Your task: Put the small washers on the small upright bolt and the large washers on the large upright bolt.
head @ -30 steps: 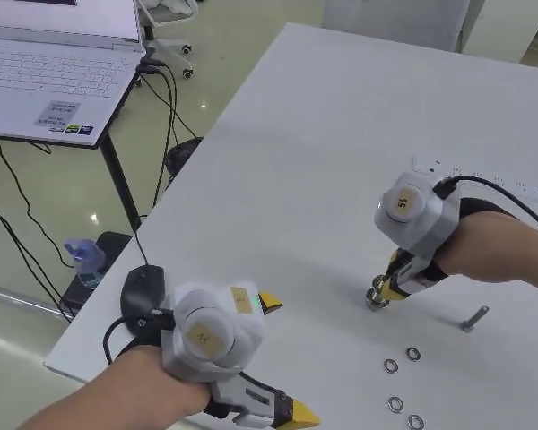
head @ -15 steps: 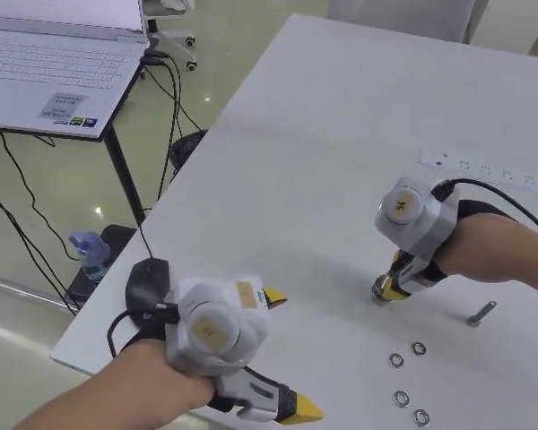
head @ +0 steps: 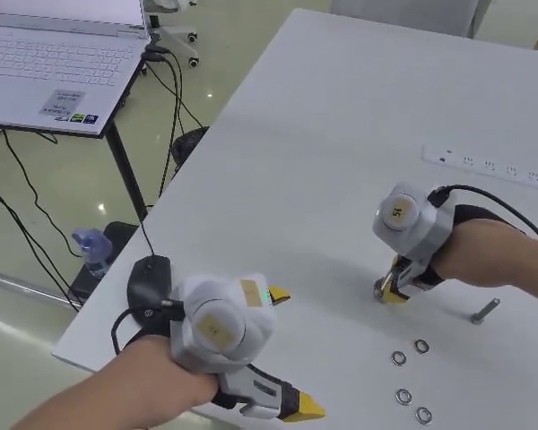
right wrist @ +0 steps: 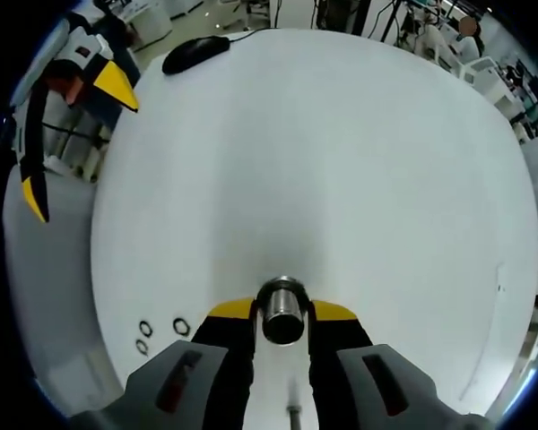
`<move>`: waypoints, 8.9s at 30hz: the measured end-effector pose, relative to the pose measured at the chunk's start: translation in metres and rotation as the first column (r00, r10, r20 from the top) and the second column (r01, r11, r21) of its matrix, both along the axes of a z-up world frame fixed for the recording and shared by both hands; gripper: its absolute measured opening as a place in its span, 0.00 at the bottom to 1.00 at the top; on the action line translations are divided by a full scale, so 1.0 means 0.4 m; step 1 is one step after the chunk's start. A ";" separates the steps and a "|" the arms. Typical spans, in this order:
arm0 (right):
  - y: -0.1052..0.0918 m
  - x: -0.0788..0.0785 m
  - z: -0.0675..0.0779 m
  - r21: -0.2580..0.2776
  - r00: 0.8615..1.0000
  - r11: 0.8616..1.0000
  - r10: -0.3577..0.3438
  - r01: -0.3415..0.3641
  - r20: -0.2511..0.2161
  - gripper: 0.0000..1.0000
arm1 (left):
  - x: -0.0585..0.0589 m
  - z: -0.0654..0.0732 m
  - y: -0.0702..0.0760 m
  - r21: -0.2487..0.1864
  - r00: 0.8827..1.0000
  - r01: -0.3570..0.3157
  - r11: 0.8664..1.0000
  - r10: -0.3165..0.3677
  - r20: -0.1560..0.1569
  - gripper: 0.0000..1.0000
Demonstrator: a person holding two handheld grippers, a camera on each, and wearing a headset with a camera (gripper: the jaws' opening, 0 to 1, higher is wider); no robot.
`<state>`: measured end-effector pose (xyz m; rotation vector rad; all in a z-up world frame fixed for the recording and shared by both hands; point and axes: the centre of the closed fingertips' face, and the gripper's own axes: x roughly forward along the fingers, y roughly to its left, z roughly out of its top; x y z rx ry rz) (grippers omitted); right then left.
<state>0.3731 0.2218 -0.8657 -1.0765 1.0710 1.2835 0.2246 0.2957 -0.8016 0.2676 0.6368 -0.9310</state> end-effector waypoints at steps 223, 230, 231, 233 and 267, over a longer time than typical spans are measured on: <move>-0.381 -0.056 0.146 0.101 0.966 0.963 -0.256 0.252 0.034 0.12 | 0.036 0.010 -0.032 0.011 1.000 0.029 1.000 -0.029 0.008 0.83; -0.368 -0.031 0.161 0.108 0.964 0.961 -0.261 0.254 0.046 0.12 | 0.035 0.007 -0.028 0.011 1.000 0.025 1.000 -0.025 0.006 0.83; -0.366 -0.028 0.163 0.109 0.964 0.961 -0.261 0.254 0.048 0.12 | 0.035 0.006 -0.027 0.013 1.000 0.025 1.000 -0.025 0.005 0.83; -0.360 -0.018 0.167 0.114 0.964 0.961 -0.261 0.253 0.052 0.12 | 0.034 0.004 -0.028 0.014 1.000 0.025 1.000 -0.025 0.003 0.83; -0.323 0.010 0.111 0.059 0.978 0.977 -0.205 0.203 0.034 0.12 | 0.039 -0.004 -0.028 0.004 1.000 0.023 1.000 -0.023 -0.004 0.88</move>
